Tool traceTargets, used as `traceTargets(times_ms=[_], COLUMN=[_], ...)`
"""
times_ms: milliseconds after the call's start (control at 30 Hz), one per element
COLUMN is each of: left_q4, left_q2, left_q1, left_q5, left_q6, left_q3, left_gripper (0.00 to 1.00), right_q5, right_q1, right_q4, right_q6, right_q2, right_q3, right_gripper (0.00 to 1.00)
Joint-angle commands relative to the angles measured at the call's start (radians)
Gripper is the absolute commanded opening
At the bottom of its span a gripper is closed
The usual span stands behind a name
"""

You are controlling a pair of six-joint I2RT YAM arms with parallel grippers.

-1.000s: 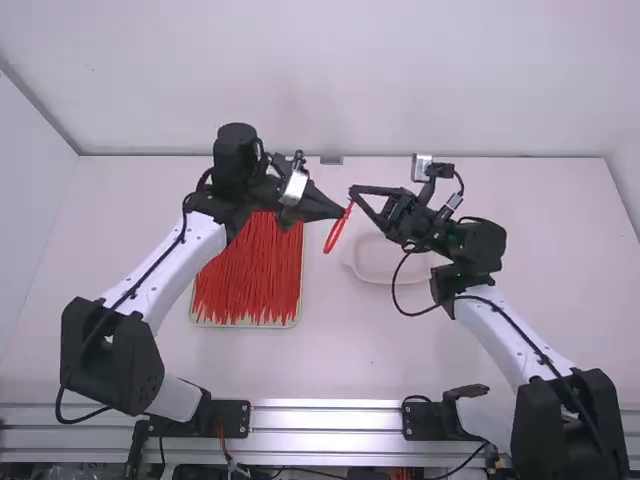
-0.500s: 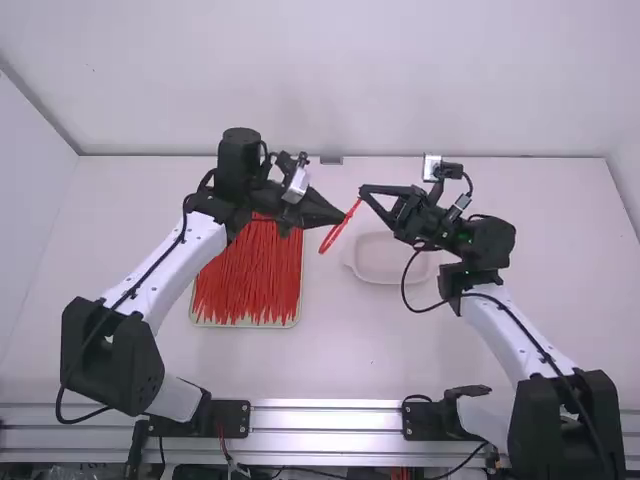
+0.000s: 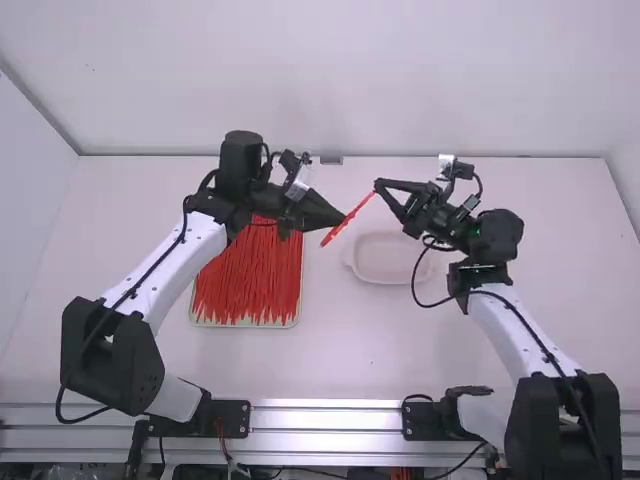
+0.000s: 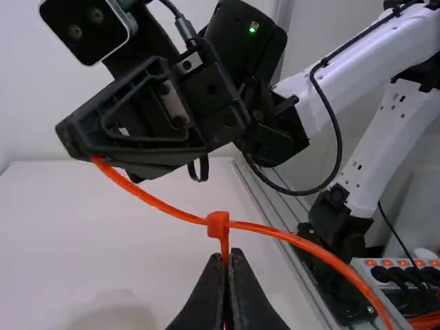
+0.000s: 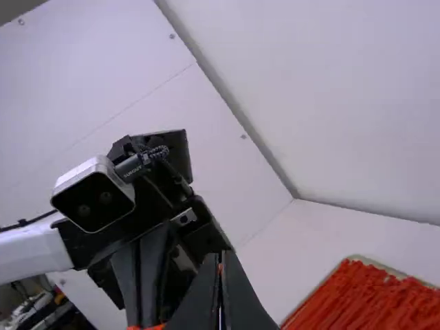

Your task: Fasten the cable tie

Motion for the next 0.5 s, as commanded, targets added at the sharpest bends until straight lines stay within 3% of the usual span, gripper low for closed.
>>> traceTargets(times_ms=[0, 467], left_q4=[-0.011, -0.036], left_q2=[-0.001, -0.001], left_q1=[-0.001, -0.001], left_q5=[0.082, 0.083], left_q6=[-0.002, -0.002], left_q3=[0.011, 0.011], left_gripper=[0.02, 0.02], right_q5=[0.137, 0.146], right_q1=[-0.053, -0.219], right_q4=[-0.028, -0.053], right_q6=[-0.074, -0.098], right_q2=[-0.004, -0.004], right_q3=[0.025, 0.025], right_gripper=[0.0, 0.0])
